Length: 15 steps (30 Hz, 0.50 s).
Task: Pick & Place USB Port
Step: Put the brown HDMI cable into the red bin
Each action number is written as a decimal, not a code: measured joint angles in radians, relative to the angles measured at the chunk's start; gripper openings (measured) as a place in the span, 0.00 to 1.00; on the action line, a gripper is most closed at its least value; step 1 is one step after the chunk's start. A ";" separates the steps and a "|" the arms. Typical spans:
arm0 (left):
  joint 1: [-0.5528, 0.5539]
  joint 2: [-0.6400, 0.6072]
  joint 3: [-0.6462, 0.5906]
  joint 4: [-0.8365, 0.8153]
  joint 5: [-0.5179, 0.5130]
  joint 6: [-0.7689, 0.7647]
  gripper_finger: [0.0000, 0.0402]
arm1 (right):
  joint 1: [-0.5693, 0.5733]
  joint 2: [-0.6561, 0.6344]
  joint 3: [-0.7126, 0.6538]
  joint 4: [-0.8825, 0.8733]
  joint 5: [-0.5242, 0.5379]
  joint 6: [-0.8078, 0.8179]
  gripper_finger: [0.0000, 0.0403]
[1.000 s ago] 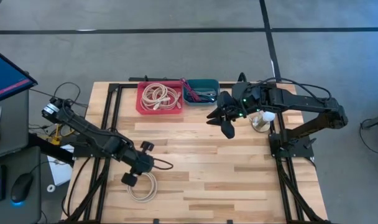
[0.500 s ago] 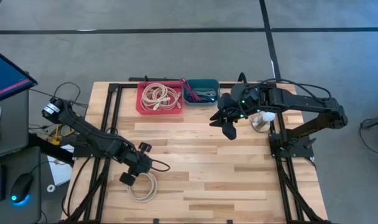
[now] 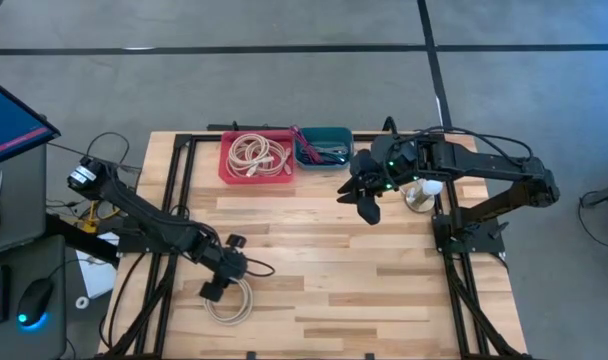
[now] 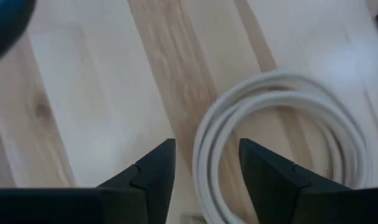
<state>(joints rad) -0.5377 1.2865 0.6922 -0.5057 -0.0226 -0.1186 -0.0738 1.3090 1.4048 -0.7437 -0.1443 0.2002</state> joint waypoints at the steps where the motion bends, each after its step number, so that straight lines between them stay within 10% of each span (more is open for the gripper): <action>1: 0.000 0.000 -0.009 0.000 0.008 -0.001 0.44 | 0.000 0.000 0.000 0.000 0.011 0.000 0.27; 15: 0.000 0.000 -0.141 0.047 0.046 -0.040 0.43 | 0.000 0.000 -0.001 0.001 0.019 0.003 0.27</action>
<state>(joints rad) -0.5377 1.2865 0.5517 -0.4588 0.0237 -0.1586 -0.0738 1.3090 1.4040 -0.7425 -0.1253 0.2028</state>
